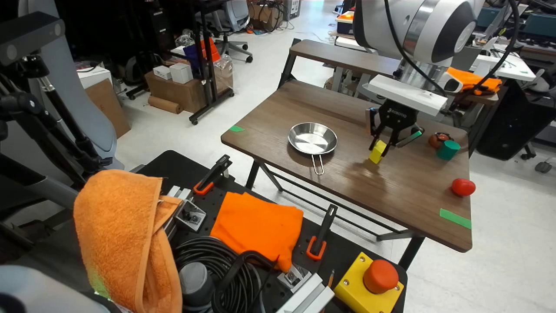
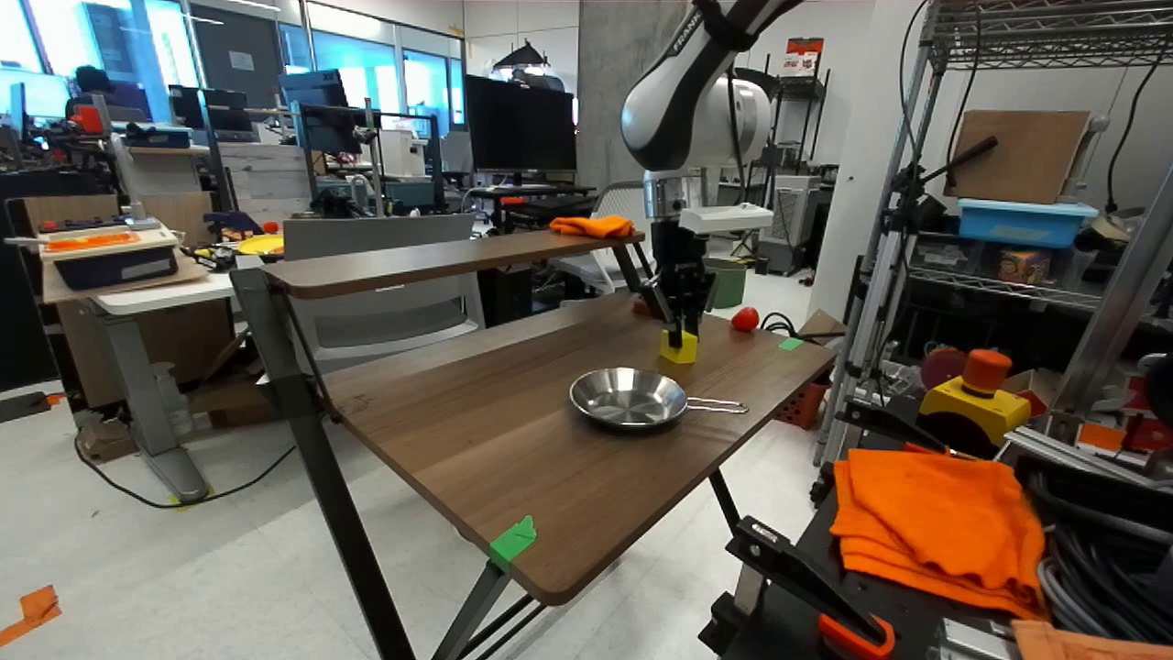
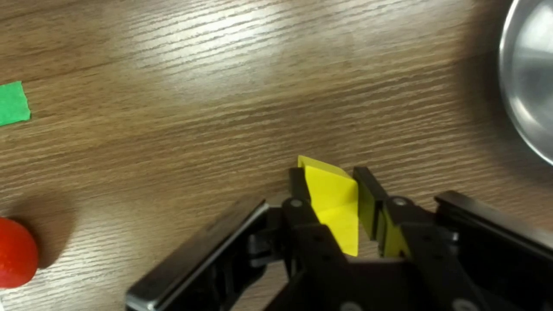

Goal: Put the yellow block on the silver pan then remove it from the pan

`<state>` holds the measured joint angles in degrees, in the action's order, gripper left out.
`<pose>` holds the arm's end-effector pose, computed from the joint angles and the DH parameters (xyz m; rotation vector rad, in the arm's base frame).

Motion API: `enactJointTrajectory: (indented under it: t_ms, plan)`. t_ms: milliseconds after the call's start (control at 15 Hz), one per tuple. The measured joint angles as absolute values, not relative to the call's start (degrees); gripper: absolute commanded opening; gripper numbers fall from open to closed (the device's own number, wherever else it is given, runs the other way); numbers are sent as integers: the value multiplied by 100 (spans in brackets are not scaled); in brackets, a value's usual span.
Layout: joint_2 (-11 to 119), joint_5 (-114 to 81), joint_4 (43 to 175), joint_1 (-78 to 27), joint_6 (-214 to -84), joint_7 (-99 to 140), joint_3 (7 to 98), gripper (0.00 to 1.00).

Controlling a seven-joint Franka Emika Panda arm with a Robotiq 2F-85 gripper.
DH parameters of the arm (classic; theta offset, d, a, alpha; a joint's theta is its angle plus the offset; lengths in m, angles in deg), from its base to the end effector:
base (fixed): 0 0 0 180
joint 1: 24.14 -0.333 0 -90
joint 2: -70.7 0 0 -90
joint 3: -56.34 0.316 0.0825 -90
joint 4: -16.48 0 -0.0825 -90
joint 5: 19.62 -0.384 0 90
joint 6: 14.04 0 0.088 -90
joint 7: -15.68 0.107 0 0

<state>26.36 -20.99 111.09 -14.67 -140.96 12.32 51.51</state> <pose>0.6394 -0.1574 0.1444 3.0989 -0.2945 -0.3302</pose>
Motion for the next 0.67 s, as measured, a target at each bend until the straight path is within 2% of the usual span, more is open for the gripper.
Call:
enactJointTrajectory:
  t_ms: [333, 667]
  plan:
    - [2967, -2039, 11354, -1643, -14163, 1243, 5134, 8]
    - [4022, -1509, 12463, -2092, -14424, 1363, 5134, 8]
